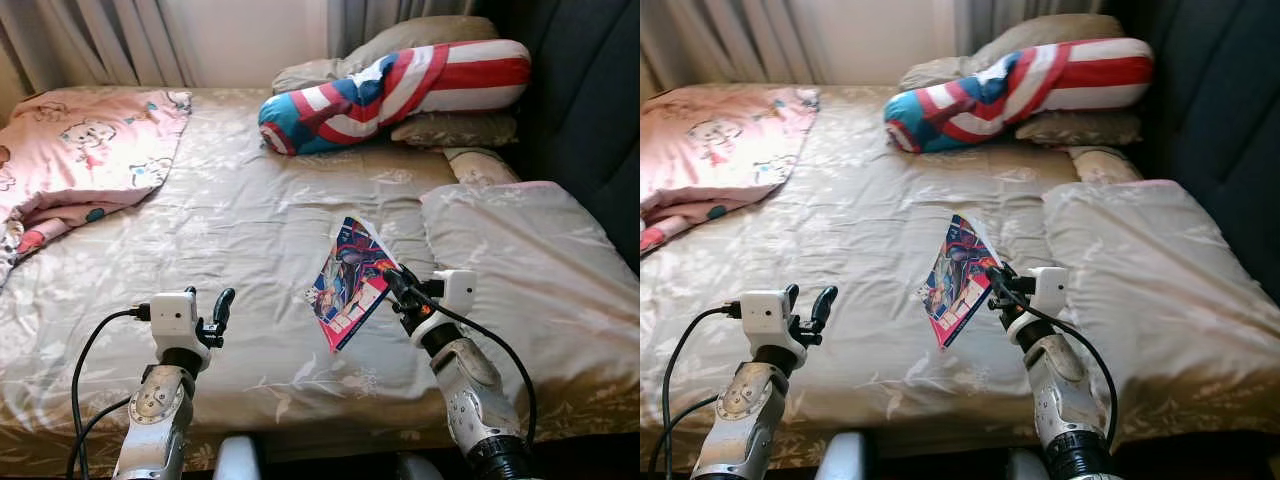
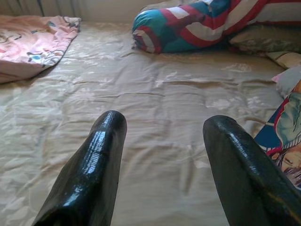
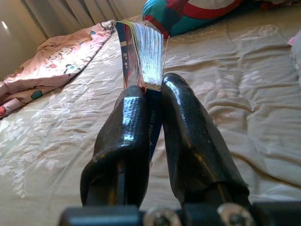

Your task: Clean up the room

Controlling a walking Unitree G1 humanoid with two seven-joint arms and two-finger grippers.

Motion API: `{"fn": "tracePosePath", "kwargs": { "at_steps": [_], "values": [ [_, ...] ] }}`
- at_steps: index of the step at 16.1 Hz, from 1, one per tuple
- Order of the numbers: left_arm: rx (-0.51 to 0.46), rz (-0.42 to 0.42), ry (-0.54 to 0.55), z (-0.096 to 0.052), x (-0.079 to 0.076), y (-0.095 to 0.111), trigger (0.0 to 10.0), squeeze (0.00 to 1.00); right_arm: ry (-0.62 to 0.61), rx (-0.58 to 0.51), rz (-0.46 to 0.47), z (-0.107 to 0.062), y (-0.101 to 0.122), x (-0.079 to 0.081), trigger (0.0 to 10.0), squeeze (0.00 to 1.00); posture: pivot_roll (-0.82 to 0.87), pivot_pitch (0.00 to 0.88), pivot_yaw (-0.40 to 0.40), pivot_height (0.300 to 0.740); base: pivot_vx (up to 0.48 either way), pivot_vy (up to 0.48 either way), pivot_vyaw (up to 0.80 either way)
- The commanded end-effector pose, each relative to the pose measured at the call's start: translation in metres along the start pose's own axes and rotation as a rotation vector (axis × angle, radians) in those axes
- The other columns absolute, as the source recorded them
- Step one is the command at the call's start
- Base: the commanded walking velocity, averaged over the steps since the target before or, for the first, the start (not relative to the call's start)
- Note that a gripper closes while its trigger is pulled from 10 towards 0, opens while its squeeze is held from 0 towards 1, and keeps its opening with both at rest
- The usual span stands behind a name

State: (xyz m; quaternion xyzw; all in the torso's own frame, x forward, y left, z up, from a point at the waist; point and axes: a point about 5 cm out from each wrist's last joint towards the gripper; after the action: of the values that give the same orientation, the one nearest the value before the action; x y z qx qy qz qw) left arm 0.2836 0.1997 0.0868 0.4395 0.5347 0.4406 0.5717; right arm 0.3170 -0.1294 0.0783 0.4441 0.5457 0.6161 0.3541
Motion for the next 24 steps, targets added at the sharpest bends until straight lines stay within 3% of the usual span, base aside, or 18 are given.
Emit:
{"fn": "tracePosePath", "kwargs": {
  "at_steps": [1,12,17,20,21,24],
  "values": [
    [-0.005,-0.001,-0.003,0.000,0.000,0.004,10.0,0.00,0.023,-0.061,-0.005,0.007,0.013,0.002,10.0,0.00,0.06,0.081,-0.042,0.613,0.296,0.000,0.00],
    [-0.005,0.006,-0.008,0.000,-0.001,0.004,10.0,0.00,0.029,-0.056,-0.003,0.006,0.007,0.007,10.0,0.00,0.06,0.080,-0.041,0.613,0.341,0.000,0.00],
    [0.002,0.010,-0.012,-0.001,-0.002,0.004,10.0,0.00,-0.033,-0.025,0.134,0.005,-0.005,0.000,10.0,0.00,0.07,0.087,-0.037,0.613,0.000,0.000,0.00],
    [0.006,0.017,-0.014,-0.004,0.000,0.005,10.0,0.00,-0.073,-0.047,0.264,0.009,-0.007,-0.003,10.0,0.00,0.09,0.098,-0.024,0.613,0.000,0.000,0.00],
    [0.012,0.029,-0.017,-0.007,0.002,0.006,10.0,0.00,-0.103,-0.058,0.366,0.016,-0.006,-0.004,10.0,0.00,0.10,0.105,-0.014,0.613,0.000,0.000,0.00],
    [0.017,0.049,-0.014,-0.014,0.009,0.010,10.0,0.00,-0.094,-0.100,0.465,0.026,0.001,-0.003,10.0,0.00,0.13,0.120,0.009,0.613,0.000,0.000,0.00]
  ]
}}
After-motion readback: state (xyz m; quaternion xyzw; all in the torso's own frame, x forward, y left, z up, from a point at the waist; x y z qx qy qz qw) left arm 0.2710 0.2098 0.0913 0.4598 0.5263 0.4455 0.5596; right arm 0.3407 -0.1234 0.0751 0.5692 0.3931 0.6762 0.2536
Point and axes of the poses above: a point about 5 cm out from each wrist's last joint towards the gripper, its own z axis pointing out of the wrist towards the gripper, its own y axis along the axis of the wrist's last joint, x = y × z, and after that the axes turned 12 degrees about -z, right-handed
